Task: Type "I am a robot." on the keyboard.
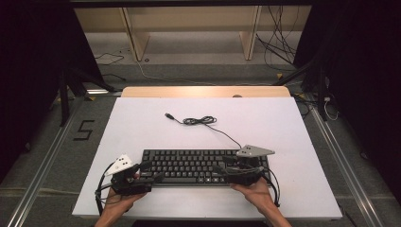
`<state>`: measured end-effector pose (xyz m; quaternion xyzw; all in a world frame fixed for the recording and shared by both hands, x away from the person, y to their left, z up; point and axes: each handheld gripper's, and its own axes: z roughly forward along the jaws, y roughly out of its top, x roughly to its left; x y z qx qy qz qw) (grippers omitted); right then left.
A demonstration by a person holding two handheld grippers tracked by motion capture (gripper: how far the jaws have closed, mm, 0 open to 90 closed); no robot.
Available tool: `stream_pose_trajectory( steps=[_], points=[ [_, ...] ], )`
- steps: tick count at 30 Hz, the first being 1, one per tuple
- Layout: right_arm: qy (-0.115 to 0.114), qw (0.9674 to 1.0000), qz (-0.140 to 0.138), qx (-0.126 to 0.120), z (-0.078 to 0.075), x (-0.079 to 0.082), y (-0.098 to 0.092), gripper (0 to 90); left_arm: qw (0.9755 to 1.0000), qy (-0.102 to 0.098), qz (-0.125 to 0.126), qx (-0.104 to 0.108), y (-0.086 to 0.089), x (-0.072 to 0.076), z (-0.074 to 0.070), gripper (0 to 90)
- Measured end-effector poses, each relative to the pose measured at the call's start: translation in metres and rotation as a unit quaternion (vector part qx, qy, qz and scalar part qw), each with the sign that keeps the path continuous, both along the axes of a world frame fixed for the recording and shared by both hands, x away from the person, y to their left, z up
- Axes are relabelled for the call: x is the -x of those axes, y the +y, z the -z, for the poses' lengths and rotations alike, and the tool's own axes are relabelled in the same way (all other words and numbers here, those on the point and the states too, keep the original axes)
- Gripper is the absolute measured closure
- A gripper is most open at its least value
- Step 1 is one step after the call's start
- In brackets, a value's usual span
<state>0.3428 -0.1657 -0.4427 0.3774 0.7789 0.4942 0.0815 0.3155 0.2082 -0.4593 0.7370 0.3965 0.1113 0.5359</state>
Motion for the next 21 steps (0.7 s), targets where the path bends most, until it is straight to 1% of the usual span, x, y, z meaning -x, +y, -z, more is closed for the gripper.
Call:
stream_pose_trajectory(
  steps=[7,11,21],
  points=[
    [-0.009,0.9998,0.012,-0.011,-0.003,0.009,-0.014,40.7,1.0000,0.001,0.002,0.001,-0.001,0.000,0.000,27.2],
    [-0.014,0.9997,0.016,-0.014,-0.003,0.014,-0.021,38.2,1.0000,0.001,0.003,0.001,-0.001,0.001,-0.001,27.1],
    [-0.029,0.9989,0.028,-0.021,-0.002,0.027,-0.038,35.5,1.0000,0.002,0.008,0.003,-0.001,0.001,-0.001,26.2]
  ],
)
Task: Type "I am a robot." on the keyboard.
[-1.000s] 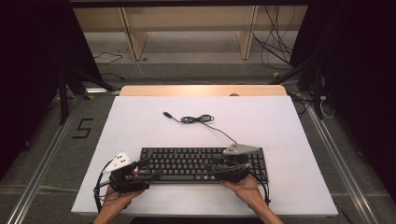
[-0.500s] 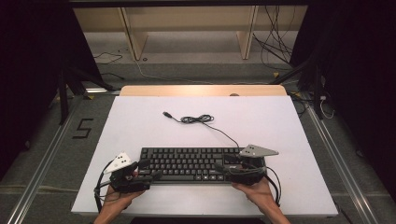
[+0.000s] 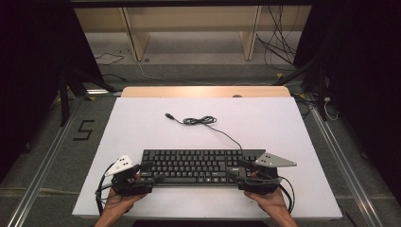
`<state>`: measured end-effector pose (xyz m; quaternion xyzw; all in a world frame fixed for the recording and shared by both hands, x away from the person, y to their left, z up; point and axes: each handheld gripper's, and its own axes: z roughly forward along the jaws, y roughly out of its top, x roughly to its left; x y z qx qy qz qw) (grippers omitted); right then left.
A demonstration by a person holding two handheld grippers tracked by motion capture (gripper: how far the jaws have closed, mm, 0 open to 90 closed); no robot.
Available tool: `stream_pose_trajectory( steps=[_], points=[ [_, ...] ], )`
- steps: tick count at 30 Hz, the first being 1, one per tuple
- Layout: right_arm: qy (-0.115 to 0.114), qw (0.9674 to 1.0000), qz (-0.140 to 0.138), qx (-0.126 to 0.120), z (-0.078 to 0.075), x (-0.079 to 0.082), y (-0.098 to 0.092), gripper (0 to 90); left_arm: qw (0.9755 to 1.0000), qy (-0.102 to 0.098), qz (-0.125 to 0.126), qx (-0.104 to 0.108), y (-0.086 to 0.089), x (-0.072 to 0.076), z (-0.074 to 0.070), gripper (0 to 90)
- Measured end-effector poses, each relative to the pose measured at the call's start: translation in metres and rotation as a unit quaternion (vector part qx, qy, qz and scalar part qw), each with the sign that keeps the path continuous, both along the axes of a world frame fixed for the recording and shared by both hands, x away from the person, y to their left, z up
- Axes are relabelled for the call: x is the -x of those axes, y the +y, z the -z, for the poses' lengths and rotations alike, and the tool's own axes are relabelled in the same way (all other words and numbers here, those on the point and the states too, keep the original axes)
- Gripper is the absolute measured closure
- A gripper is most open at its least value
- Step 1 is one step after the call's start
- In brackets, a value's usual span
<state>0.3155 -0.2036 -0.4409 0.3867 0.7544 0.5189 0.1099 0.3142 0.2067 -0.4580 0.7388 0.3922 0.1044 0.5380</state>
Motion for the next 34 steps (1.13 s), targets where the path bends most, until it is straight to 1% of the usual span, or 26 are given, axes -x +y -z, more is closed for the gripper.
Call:
stream_pose_trajectory(
  steps=[3,4,5,6,10,11,12,15,19,22,25,34],
  points=[
    [-0.002,1.0000,0.004,-0.005,0.000,0.005,-0.006,34.7,1.0000,0.001,0.000,0.003,0.000,0.000,0.000,25.8],
    [-0.003,1.0000,0.006,-0.006,0.000,0.007,-0.008,34.6,1.0000,0.001,0.002,0.001,0.000,0.000,0.000,25.6],
    [-0.009,0.9999,0.009,-0.007,0.001,0.008,-0.010,34.6,1.0000,0.001,0.002,0.001,0.000,0.001,0.000,25.5],
    [-0.010,0.9999,0.008,-0.007,0.000,0.010,-0.012,34.5,1.0000,0.001,0.002,0.001,0.000,0.001,0.000,25.4],
    [-0.017,0.9997,0.015,0.002,0.002,0.016,-0.019,34.0,1.0000,0.002,0.004,0.001,-0.001,0.003,-0.001,24.9],
    [-0.014,0.9998,0.016,0.002,0.003,0.016,-0.021,34.0,1.0000,0.004,0.004,0.003,-0.001,0.004,-0.001,24.8],
    [-0.014,0.9998,0.016,0.003,0.003,0.017,-0.022,33.9,1.0000,0.005,0.006,0.001,-0.001,0.005,-0.001,24.7],
    [-0.016,0.9997,0.018,0.008,0.005,0.017,-0.023,33.4,1.0000,0.004,0.006,0.002,-0.001,0.006,-0.001,24.3],
    [-0.015,0.9997,0.017,0.008,0.006,0.017,-0.022,33.3,1.0000,0.005,0.006,0.001,-0.002,0.005,0.000,24.0],
    [-0.019,0.9996,0.016,0.009,0.005,0.017,-0.022,32.8,1.0000,0.004,0.009,-0.002,-0.002,0.005,0.000,23.8],
    [-0.018,0.9997,0.017,0.008,0.005,0.017,-0.022,32.5,1.0000,0.004,0.006,0.001,-0.002,0.005,0.000,23.8],
    [-0.020,0.9996,0.018,0.011,0.004,0.017,-0.021,32.2,1.0000,0.004,0.006,-0.004,-0.001,0.004,0.000,23.8]
  ],
)
